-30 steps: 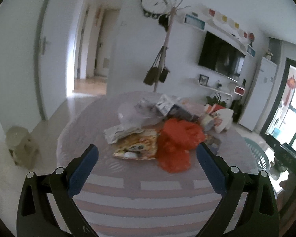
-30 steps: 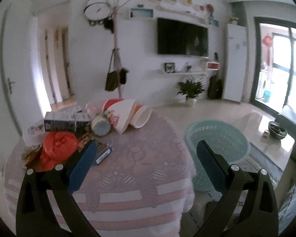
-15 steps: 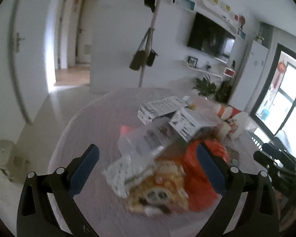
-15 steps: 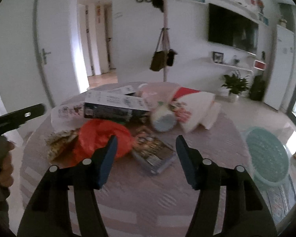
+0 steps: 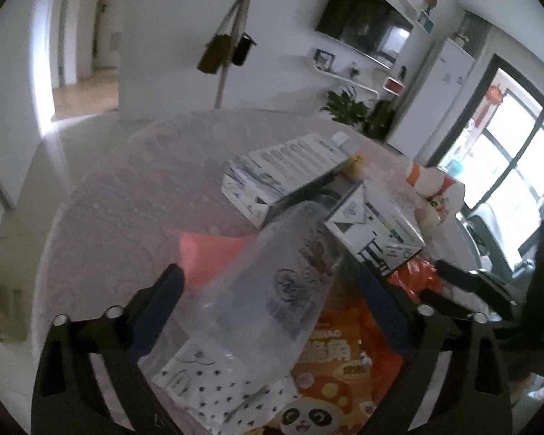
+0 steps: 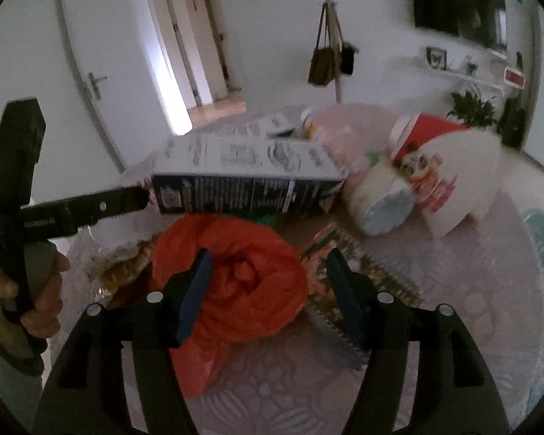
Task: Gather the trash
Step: 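Grasp the clear plastic bottle with the left tool while the right tool grasps the red plastic bag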
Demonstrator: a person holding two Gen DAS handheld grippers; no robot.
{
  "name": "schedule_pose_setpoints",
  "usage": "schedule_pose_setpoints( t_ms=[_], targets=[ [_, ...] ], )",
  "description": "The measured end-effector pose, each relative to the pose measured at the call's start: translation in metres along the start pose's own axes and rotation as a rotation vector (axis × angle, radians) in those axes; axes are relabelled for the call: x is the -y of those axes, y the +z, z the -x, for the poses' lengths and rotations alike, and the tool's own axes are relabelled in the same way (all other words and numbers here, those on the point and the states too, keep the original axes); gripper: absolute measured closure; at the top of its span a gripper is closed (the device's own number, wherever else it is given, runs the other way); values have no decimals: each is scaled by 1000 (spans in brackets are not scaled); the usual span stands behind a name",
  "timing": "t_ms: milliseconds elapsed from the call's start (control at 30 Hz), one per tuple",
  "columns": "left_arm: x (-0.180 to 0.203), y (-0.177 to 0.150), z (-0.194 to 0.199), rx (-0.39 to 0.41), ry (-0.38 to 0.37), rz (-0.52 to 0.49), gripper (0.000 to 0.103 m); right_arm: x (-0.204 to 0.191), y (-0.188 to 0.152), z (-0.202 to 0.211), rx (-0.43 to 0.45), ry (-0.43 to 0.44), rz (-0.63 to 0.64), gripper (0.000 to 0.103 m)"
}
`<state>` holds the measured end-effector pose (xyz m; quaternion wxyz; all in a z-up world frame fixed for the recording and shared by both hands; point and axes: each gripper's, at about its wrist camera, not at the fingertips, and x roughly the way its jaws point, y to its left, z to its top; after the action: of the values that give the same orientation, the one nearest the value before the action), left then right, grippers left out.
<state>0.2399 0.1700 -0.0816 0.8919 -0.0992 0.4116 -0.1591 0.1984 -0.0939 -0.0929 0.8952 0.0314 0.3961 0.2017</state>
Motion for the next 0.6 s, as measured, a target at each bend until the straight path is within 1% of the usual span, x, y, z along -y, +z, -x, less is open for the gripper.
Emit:
schedule_pose_setpoints(
  t_ms=[33, 67, 100, 133, 167, 200, 267, 300, 367, 467, 600],
  targets=[
    [2, 0, -2, -4, 6, -4, 15, 0, 0, -1, -10, 8, 4, 61],
    [4, -1, -2, -8, 22, -9, 18, -2, 0, -2, -16, 23, 12, 65],
    [6, -2, -3, -11, 25, -9, 23, -4, -1, -3, -21, 16, 23, 66],
    [6, -4, -2, -18, 9, 1, 26, -5, -2, -2, -25, 5, 29, 71],
    [6, -5, -2, -27, -4, 14, 35, -7, -3, -3, -29, 11, 33, 77],
    [6, -7, -2, -35, -17, 29, 36, -7, -3, -2, -26, 22, 32, 79],
    [10, -11, 1, -25, 2, 21, 37, -6, -5, 4, -13, 25, 27, 83],
    [14, -12, 3, -19, 11, 10, 39, -4, -6, 7, -11, 27, 23, 84],
    [22, -16, 12, 12, 31, -4, 42, 0, -9, 15, 6, 34, 7, 86],
    [27, -21, 27, 50, 52, 9, 45, 9, -10, 29, 35, 31, -13, 86],
    [28, -37, 54, 137, 39, 75, 50, 20, -12, 42, 30, 21, -38, 86]
  ],
)
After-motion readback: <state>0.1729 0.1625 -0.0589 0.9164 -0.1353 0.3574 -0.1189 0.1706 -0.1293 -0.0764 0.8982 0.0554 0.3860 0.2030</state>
